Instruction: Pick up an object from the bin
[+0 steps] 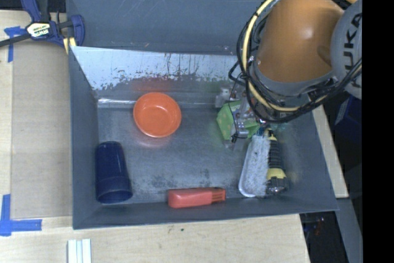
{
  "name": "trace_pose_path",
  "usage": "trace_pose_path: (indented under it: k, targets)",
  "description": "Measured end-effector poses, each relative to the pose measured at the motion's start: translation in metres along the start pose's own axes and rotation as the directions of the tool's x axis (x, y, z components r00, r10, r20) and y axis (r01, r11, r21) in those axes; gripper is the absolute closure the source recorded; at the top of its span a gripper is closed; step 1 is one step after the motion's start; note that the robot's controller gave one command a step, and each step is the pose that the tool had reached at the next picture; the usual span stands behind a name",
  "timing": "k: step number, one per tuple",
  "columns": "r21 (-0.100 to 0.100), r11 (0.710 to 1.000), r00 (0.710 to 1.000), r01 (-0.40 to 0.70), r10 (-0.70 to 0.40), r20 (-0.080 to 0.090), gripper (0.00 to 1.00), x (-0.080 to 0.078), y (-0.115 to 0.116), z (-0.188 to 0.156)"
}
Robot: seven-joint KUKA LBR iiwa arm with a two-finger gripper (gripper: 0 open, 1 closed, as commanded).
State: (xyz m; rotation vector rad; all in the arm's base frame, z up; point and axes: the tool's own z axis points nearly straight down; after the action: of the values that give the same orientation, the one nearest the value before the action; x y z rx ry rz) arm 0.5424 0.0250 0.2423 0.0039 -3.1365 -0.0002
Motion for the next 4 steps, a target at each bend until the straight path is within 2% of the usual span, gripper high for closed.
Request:
trace_pose_path:
  k: [1,2,3,4]
  targets:
    - [0.000,1.000,1.000,-0.001,0.001,0.009,0.00,-0.002,0.000,-0.005]
    - [0.001,0.991,0.991,0.135,-0.135,0.013,0.00,-0.057,0.033,0.106]
    - [0.006,0.957,0.957,0.289,-0.289,0.027,0.00,-0.075,0.083,0.078]
    - [-0.002,0.995,0.995,-0.099,0.099,0.005,0.00,-0.067,0.145,0.144]
